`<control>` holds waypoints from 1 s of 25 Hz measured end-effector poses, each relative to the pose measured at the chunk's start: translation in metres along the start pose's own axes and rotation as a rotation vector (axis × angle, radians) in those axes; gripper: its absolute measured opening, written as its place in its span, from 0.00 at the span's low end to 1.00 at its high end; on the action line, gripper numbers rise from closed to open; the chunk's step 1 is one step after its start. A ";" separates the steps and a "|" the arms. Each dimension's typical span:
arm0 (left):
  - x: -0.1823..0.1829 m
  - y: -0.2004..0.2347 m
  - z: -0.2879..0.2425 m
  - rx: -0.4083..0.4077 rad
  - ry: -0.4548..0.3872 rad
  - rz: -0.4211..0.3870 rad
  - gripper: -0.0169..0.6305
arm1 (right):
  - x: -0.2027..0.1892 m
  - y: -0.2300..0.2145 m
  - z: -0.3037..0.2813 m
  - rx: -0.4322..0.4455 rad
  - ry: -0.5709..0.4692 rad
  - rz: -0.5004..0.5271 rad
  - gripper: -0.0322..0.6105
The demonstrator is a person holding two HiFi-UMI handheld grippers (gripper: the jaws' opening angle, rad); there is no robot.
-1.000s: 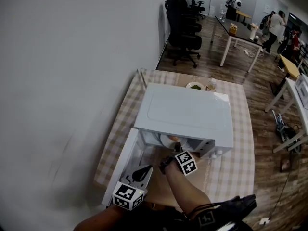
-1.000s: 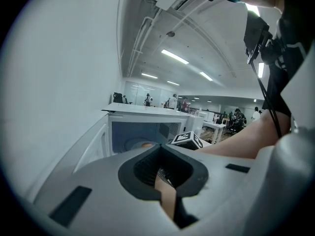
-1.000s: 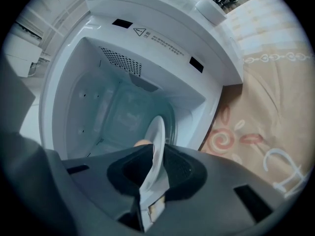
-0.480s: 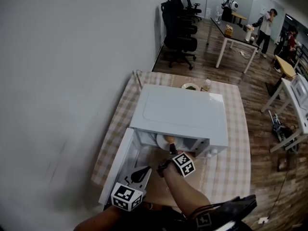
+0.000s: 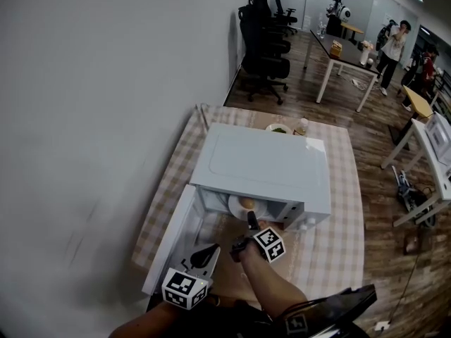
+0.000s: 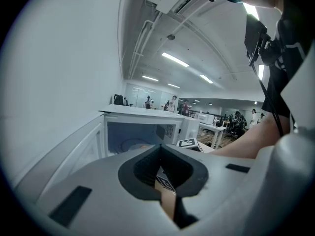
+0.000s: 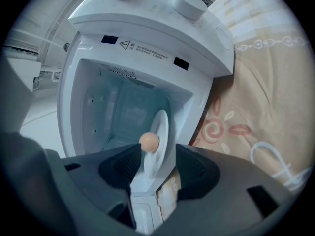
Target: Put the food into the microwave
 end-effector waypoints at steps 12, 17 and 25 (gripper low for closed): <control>-0.002 -0.004 0.003 0.013 0.004 -0.001 0.04 | -0.008 -0.001 0.003 -0.023 0.048 0.006 0.12; 0.001 0.003 0.007 0.027 0.000 -0.004 0.04 | -0.008 0.005 -0.008 -0.048 0.037 -0.012 0.11; 0.001 0.012 0.006 0.028 0.002 -0.010 0.04 | -0.005 0.015 -0.030 -0.044 0.036 0.008 0.10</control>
Point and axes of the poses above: the fingertips, and each gripper's own axes: z backward along the fingers, y to its left, x out of its top, the point moved 8 cm from there along z, backward along the fingers, and after that the axes turned 4 degrees about -y, right-handed, at the moved point
